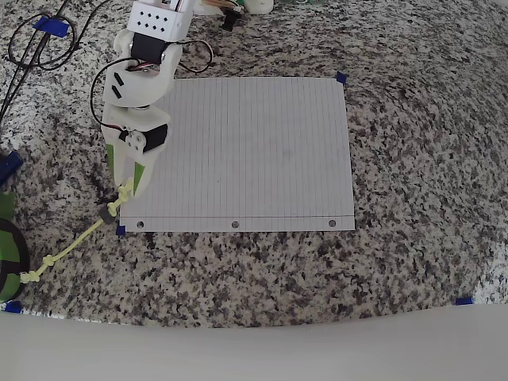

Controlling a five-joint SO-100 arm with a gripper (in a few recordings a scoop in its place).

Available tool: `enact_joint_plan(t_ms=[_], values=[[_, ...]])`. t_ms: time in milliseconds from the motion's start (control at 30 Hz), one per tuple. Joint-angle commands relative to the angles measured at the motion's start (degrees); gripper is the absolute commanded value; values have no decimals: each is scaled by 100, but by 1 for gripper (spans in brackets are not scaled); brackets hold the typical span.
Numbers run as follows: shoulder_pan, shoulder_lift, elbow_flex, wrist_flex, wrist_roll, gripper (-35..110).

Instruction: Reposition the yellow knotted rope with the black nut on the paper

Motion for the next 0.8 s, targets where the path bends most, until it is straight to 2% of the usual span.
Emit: enact_joint_plan(t_ms=[0,767], values=[[-44,-62,-272,-62,123,43],[202,-519,-642,53,334,35]])
